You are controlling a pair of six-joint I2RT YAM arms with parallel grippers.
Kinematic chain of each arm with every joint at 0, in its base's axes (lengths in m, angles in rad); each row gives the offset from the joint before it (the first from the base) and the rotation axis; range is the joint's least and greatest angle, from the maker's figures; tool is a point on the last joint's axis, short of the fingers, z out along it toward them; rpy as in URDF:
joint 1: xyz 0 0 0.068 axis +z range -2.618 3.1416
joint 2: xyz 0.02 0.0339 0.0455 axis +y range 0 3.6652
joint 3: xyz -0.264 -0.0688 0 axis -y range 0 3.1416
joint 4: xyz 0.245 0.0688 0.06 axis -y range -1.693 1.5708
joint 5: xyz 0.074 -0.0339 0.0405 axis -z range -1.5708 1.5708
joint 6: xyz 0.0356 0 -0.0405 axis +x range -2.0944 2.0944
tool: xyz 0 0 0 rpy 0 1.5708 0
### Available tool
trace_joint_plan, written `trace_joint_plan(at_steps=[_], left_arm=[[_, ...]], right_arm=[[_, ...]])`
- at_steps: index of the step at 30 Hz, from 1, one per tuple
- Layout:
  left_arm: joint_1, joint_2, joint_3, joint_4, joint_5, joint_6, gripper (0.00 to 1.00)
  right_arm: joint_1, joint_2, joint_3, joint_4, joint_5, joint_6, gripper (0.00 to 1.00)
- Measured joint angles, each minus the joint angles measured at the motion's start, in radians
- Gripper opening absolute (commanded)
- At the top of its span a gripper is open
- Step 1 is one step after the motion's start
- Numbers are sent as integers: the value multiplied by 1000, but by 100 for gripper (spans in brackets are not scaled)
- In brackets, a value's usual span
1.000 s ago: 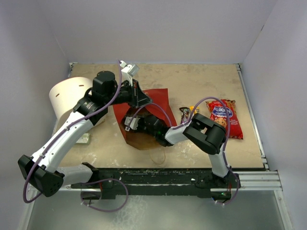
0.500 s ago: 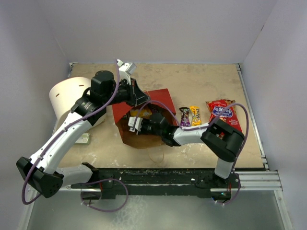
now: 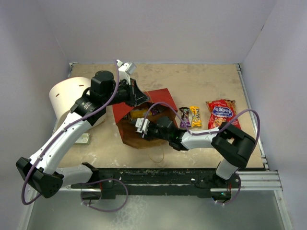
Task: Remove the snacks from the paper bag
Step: Take out the snack from the paper bag.
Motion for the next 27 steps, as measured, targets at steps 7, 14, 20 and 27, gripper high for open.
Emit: trace_joint_plan(at_steps=[7,14,20,27], left_arm=[[0,0,2,-7,6,0,0],[0,-3,2,-10,6,-19,0],[0,-5,2,-28,5,-24,0],[0,-18,2,-36,2,-24,0]], right_arm=[[0,29,24,2,60,-43,59],[-4,160,136,-6,83,-114,51],[-6,232,188,-47,86,-169,11],[-6,220,175,-57,119,-193,0]])
